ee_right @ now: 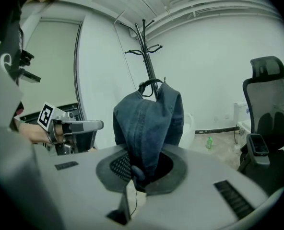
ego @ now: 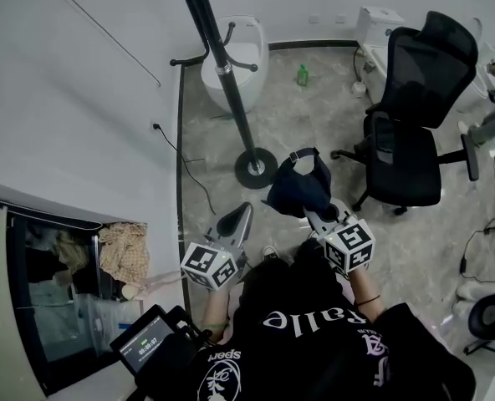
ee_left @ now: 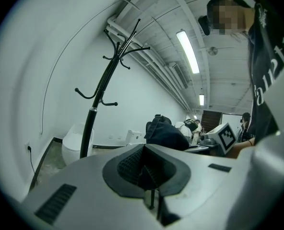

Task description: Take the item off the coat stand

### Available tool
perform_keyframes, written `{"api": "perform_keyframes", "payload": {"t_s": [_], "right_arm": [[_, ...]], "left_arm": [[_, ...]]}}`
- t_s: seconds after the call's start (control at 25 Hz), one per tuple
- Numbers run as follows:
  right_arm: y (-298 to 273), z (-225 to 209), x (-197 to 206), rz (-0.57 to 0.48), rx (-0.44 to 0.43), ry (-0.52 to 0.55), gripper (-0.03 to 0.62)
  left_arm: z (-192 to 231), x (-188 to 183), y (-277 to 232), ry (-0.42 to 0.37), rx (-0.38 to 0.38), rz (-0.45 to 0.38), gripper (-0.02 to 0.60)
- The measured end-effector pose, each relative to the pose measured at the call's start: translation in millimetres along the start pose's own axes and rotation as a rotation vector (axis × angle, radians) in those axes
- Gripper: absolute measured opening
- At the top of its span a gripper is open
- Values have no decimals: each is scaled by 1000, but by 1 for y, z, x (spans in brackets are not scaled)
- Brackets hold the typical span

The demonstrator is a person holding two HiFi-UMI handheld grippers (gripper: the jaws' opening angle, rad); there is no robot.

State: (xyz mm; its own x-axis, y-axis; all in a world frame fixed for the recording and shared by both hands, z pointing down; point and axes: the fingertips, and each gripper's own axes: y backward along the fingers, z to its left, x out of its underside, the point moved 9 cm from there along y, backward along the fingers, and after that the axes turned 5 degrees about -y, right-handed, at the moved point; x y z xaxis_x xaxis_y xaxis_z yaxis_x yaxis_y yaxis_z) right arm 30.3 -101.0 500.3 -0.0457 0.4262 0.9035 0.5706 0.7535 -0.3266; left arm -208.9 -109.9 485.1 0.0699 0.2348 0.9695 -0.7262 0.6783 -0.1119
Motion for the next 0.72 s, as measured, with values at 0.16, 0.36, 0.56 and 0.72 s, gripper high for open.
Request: {"api": "perform_keyframes", "payload": {"t_s": [0.16,0.36,0.56,0.72], "right_arm": [[20,-4,8,4,-6,1,37],[59,-14,13,-1,-31,-1,37],[110,-25,25,23,-47,12,37],[158,-40,41,34,-53,14,37]], "left_arm": [[-20,1,2,-4,-8,-11,3],[-61,-2,-5,-17,-18,-23,3],[-121,-5,-10,-19,-26,-27,3],[-177,6,-16,-30,-24,-3,3]]}}
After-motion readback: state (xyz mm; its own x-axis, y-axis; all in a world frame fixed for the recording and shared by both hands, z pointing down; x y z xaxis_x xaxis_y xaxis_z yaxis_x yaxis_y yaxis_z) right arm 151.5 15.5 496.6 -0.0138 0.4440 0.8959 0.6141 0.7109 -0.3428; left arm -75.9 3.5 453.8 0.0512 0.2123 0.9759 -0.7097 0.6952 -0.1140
